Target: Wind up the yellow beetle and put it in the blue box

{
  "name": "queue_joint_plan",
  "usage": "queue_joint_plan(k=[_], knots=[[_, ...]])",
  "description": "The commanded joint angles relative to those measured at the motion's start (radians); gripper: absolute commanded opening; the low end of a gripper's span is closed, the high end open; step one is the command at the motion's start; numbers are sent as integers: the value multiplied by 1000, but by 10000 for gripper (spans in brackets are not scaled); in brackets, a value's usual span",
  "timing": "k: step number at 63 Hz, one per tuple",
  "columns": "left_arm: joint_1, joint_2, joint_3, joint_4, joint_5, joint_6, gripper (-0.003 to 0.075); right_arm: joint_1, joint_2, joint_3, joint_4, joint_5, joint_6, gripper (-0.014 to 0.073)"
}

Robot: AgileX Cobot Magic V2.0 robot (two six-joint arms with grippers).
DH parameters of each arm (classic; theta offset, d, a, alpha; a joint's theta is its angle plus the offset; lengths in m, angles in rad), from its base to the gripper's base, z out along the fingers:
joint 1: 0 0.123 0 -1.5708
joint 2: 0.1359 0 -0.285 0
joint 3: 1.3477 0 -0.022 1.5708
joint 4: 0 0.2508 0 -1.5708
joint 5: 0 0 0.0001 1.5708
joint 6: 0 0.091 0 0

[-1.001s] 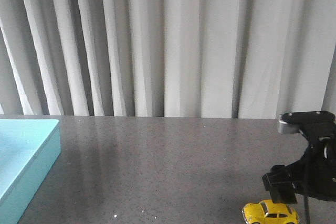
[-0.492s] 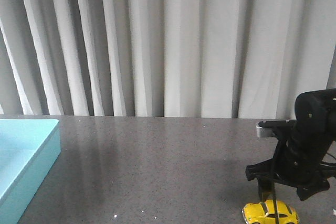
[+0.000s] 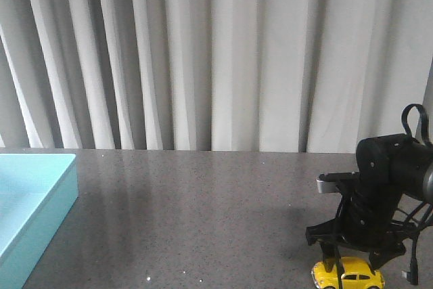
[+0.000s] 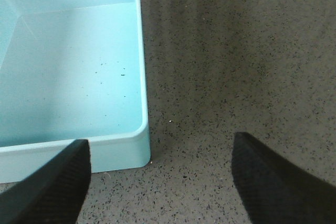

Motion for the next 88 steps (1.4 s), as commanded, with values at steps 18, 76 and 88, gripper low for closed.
queue_joint_plan(k=[18, 76, 88], knots=[[0, -5, -33, -8, -60, -9, 538, -8, -4, -23, 16, -24, -42, 558], [0, -5, -33, -8, -60, -9, 538, -458, -4, -23, 53, 66, -332, 558], [0, -5, -33, -8, -60, -9, 538, -514, -4, -23, 49, 50, -401, 558]])
